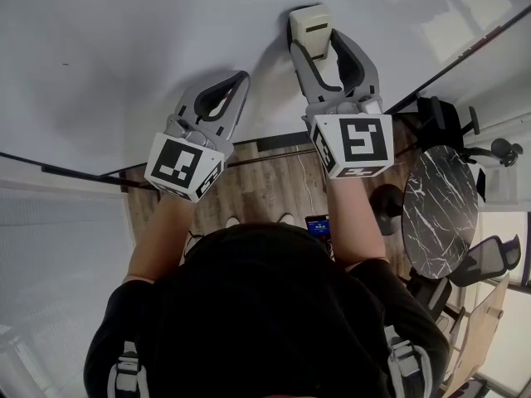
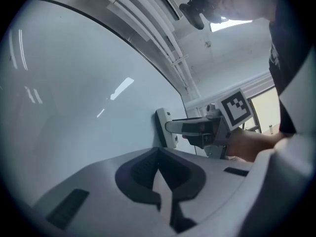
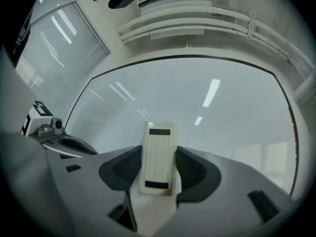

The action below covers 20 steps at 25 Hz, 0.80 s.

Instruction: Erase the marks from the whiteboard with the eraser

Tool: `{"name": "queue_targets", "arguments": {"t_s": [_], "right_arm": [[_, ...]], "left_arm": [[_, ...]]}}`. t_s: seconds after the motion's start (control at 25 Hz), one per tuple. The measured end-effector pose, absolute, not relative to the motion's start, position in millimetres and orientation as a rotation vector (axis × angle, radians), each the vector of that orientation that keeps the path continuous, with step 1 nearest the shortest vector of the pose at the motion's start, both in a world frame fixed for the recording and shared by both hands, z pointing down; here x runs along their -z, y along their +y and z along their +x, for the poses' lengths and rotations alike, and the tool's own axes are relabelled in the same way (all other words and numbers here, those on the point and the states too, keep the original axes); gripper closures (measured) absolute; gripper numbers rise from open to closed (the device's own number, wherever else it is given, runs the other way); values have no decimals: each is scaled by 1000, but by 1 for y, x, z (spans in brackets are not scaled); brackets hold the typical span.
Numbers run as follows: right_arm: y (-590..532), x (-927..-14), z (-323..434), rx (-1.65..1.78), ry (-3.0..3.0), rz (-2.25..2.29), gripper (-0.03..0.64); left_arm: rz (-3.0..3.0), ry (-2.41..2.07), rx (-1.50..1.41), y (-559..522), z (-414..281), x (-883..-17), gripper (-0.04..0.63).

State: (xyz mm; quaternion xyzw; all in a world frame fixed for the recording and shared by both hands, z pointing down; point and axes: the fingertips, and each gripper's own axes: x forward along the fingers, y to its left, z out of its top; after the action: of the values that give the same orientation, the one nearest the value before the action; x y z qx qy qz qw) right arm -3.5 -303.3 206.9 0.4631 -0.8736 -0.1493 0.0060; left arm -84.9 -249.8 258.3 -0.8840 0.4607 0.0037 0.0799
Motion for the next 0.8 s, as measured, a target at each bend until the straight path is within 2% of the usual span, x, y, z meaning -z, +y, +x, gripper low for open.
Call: {"name": "queue_targets", "arguments": {"t_s": [0.8], "right_arm": [[-339,-209,100,412,-2730,1629,396]], "left_arm": [[-2680,1321,33,-279,-22,-268,591]]}}
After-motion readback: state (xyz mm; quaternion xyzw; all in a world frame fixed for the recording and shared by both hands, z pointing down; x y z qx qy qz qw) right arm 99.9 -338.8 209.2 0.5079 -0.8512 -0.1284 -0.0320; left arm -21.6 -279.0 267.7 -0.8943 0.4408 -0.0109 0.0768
